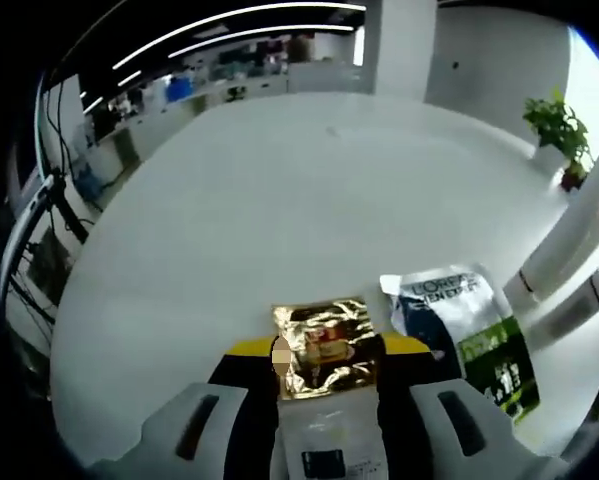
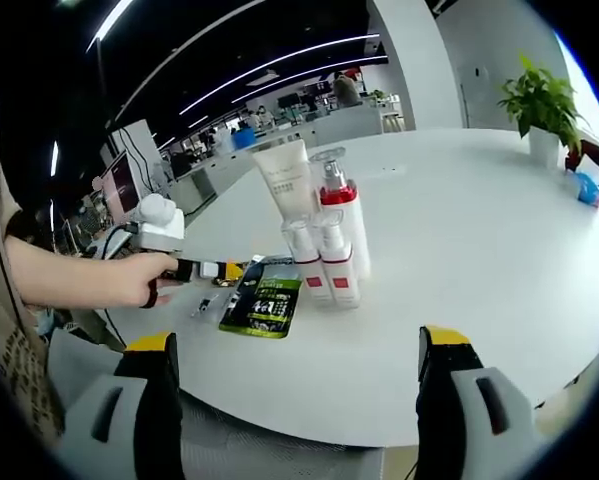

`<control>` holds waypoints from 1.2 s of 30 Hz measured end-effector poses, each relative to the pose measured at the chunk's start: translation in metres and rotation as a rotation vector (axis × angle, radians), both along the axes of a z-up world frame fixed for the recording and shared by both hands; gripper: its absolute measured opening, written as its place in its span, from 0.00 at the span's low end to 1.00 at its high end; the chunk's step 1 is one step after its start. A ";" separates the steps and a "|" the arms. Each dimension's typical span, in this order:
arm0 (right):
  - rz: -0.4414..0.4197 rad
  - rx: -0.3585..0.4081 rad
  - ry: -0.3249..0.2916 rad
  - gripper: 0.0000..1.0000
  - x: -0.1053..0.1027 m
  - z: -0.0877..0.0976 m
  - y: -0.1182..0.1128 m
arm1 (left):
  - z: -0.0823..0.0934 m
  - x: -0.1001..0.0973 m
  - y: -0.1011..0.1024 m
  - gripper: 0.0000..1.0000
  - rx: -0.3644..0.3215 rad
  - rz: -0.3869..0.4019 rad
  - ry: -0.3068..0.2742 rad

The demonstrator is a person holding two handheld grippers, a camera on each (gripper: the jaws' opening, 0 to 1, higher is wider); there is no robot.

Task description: Arrange the skincare products in the storage area until every visible bottle or jar stands upright without overlapping.

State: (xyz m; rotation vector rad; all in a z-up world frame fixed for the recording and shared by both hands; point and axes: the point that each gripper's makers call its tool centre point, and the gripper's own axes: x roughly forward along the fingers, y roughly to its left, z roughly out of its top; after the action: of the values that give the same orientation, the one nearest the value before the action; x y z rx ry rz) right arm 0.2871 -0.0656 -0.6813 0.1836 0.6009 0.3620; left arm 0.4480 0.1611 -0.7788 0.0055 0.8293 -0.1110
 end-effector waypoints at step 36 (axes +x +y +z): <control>0.061 -0.015 -0.037 1.00 -0.002 0.006 0.010 | 0.022 -0.037 0.012 0.62 -0.107 -0.151 0.006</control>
State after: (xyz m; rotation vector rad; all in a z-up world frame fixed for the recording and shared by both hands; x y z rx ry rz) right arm 0.2848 -0.0561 -0.6757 0.1440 0.5732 0.4194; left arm 0.4113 0.1733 -0.7569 -0.0330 0.8274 -0.2979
